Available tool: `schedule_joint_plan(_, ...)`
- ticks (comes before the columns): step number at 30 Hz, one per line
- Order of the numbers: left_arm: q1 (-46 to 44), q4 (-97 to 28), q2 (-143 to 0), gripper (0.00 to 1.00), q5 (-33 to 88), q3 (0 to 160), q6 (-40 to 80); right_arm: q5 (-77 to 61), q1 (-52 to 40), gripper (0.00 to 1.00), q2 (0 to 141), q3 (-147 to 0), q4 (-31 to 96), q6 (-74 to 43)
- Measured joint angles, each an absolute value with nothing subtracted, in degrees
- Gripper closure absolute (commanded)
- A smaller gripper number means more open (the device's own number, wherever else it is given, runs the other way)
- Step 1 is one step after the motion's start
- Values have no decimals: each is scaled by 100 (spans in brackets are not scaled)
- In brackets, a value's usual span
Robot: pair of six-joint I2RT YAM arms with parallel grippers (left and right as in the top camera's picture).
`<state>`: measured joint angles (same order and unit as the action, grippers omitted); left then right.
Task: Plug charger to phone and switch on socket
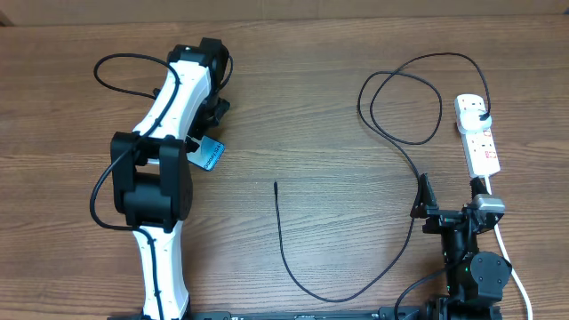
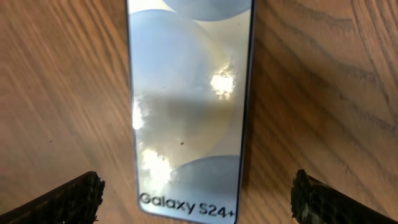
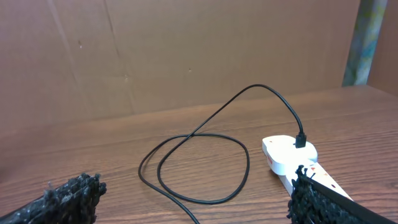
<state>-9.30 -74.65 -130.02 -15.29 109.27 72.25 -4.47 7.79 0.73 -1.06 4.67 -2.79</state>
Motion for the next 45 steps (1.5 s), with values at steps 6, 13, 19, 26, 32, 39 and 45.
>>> schedule_joint_plan(6,-930,-7741,-12879,0,-1533,10927,7225,-447,777,0,73,-106,469,-279)
schedule_joint_plan(13,-930,-7909,-12554,0,-1568,10927,7223,-447,777,0,73,-106,469,-279)
schedule_joint_plan(19,-1055,-7909,-11913,0,-1848,10899,7295,-445,779,0,73,-106,469,-281)
schedule_joint_plan(26,-1278,-6805,-11679,0,-2130,10173,7308,-447,777,0,73,-106,471,-281)
schedule_joint_plan(32,-1173,-6405,-11690,0,-1852,9498,7203,-447,777,0,73,-106,471,-276)
schedule_joint_plan(39,-1109,-6178,-11690,0,-1747,9450,7430,-447,777,0,73,-106,471,-279)
schedule_joint_plan(45,-1020,-5572,-11690,0,-1448,9120,7666,-445,777,0,73,-106,467,-276)
